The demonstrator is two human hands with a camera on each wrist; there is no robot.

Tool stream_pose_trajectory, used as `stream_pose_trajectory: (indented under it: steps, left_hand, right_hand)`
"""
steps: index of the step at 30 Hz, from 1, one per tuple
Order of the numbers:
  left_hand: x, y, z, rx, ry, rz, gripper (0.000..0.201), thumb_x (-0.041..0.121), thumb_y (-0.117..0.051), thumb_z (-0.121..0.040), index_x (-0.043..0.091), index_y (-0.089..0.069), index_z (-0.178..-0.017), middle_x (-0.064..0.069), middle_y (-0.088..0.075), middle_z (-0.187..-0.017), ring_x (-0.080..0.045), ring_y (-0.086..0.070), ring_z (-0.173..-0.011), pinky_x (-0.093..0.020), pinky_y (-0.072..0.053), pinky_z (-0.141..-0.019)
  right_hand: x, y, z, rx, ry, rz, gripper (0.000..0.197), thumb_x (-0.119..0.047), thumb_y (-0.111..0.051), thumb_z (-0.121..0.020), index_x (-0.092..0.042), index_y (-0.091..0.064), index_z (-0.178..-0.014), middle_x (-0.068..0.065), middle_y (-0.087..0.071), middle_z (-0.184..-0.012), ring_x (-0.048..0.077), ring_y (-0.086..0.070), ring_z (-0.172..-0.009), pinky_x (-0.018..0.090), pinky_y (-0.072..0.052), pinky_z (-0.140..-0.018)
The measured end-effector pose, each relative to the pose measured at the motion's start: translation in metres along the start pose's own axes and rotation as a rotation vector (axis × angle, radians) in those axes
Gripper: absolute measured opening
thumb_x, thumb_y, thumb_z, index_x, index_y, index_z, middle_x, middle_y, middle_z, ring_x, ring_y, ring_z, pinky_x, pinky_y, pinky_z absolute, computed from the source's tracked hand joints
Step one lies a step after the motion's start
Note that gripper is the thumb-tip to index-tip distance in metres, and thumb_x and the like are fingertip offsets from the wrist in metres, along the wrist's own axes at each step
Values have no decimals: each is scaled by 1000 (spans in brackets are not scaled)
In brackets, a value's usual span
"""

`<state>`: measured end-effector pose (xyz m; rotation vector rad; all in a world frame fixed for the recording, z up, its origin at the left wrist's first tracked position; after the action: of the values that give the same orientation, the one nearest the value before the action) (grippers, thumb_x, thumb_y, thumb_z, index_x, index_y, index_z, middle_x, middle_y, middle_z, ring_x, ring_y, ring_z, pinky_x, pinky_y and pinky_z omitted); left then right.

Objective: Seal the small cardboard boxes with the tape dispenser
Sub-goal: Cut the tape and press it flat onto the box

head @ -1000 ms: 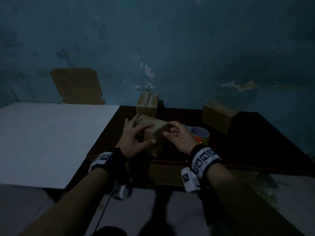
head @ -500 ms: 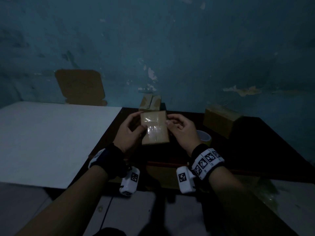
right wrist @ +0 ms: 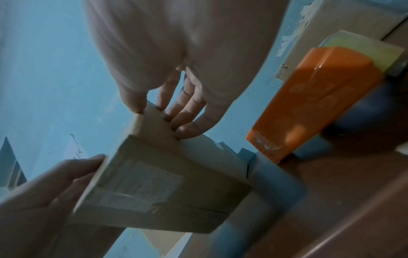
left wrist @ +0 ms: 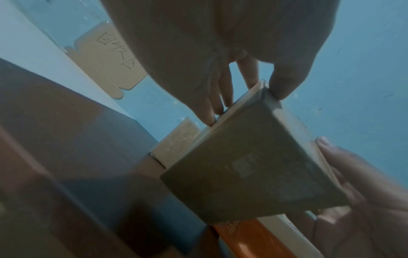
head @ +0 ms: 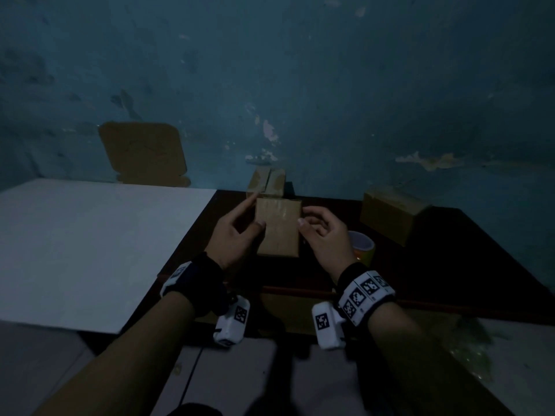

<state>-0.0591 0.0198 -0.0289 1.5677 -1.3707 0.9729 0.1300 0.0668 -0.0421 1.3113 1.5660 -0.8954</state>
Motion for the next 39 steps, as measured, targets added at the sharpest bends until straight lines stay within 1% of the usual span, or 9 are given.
stream_pose_trajectory:
  steps: [4,11,17,20,24,26,29,33,39]
  left_hand:
    - [-11,-1,-1,-7,26,-16,59,15,-58,-94,29,-37,-147,-1,-49,-143,-4,-56,-117,-16,-53,-81]
    - [-17,-7,1,-21,15,-106,59,24,-59,-92,34,-34,-145,4,-42,-146,-11,-44,-131,-36,-48,-98]
    - [-27,-14,2,-63,-13,-328,46,18,-64,-88,38,-47,-125,12,-42,-141,-10,-43,-130,-35,-48,-99]
    - [-34,-18,4,-78,-75,-516,39,17,-66,-86,35,-52,-118,7,-43,-142,-9,-43,-129,-36,-44,-105]
    - [-40,-23,4,-105,-106,-605,39,18,-67,-85,43,-53,-112,10,-49,-132,-5,-48,-120,-37,-47,-102]
    - [-40,-24,3,-123,-80,-620,39,20,-67,-86,45,-53,-112,10,-46,-133,-6,-48,-120,-38,-48,-101]
    - [-39,-27,2,-147,-67,-657,38,21,-66,-86,42,-54,-115,9,-43,-135,-11,-46,-121,-39,-47,-102]
    - [-36,-29,4,-137,-75,-677,37,22,-66,-87,40,-55,-117,7,-39,-137,-12,-44,-123,-36,-45,-102]
    - [-31,-31,4,-124,-60,-703,37,19,-67,-86,40,-55,-114,8,-37,-136,-11,-43,-123,-33,-44,-102]
  right_hand:
    - [2,3,-1,12,0,34,20,-17,-66,-89,-19,-62,-109,-1,-65,-94,6,-63,-88,21,-51,-76]
    - [9,9,2,-4,-20,94,22,-19,-66,-90,-24,-60,-110,-2,-64,-101,2,-61,-94,19,-51,-80]
    - [14,14,10,-98,-38,238,22,-16,-67,-88,-27,-58,-104,-8,-61,-104,3,-60,-96,15,-50,-75]
    - [16,23,11,-109,38,470,13,-23,-65,-90,-32,-60,-98,-13,-57,-100,3,-57,-89,19,-48,-75]
    - [11,50,6,159,101,841,10,-23,-59,-91,-30,-60,-98,-10,-53,-103,10,-48,-104,26,-37,-90]
    - [14,61,5,206,38,1043,15,-31,-57,-90,-30,-57,-106,-7,-56,-110,15,-47,-109,31,-34,-94]
    - [29,69,5,130,-148,1179,32,-47,-57,-87,-31,-50,-115,-3,-59,-118,20,-49,-116,37,-33,-101]
    - [41,76,4,117,-264,1188,42,-49,-62,-86,-32,-49,-122,1,-59,-124,29,-41,-127,38,-36,-102]
    - [35,85,0,155,-231,931,37,-37,-67,-86,-24,-58,-120,2,-63,-118,23,-55,-112,38,-47,-96]
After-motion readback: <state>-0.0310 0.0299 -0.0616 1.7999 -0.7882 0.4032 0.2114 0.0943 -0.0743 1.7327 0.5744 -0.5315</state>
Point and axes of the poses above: each hand's wrist, its own z-axis away from the middle knuckle, its own y-axis out of the back of the hand, x = y × z, the point moved 6 cm from there along -z, towards the middle knuckle
